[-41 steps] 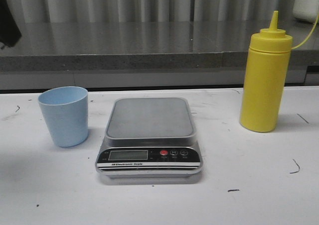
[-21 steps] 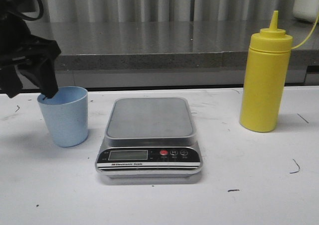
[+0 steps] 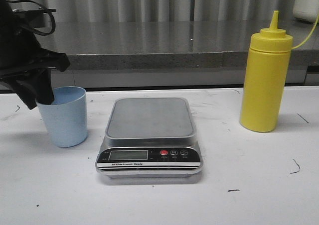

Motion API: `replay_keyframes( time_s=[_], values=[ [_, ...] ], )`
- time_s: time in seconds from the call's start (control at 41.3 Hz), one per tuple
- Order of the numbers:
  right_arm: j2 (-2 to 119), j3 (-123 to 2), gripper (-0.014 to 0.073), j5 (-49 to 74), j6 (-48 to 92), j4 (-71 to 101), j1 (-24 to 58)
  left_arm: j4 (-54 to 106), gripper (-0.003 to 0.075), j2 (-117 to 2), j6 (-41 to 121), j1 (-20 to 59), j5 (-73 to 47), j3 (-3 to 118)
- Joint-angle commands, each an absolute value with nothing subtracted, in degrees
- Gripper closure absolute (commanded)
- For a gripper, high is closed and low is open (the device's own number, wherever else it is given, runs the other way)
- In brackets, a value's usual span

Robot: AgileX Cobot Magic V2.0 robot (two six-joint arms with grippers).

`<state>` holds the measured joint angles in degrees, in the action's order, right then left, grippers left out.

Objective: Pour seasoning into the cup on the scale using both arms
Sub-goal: 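Reach the left gripper down and grasp the light blue cup, then lift the blue cup with the left gripper and set it on the scale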

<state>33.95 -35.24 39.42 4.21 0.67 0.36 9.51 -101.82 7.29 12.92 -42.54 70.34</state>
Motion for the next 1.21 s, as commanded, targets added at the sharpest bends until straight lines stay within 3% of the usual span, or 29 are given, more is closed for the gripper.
replay_keyframes(
  time_s=[0.0, 0.121, 0.435, 0.774, 1.185],
  values=[
    [34.38, -36.85, 0.0101, 35.87, 4.69, 0.0, 0.36, 10.49, 0.0673, -99.47, 7.13, 13.42, -41.17, 72.15],
    [34.38, -36.85, 0.0101, 35.87, 4.69, 0.0, 0.36, 10.49, 0.0739, -99.09, 7.13, 13.42, -43.41, 73.01],
    [34.38, -36.85, 0.0101, 35.87, 4.69, 0.0, 0.36, 10.49, 0.0741, -96.17, 7.13, 18.15, -56.28, 86.9],
    [34.38, -36.85, 0.0101, 35.87, 4.69, 0.0, 0.36, 10.09, 0.0741, -102.95, 7.0, 28.82, -57.1, 100.62],
    [34.38, -36.85, 0.0101, 35.87, 4.69, 0.0, 0.36, 9.37, 0.074, -109.65, 7.0, 29.06, -57.17, 102.67]
  ],
)
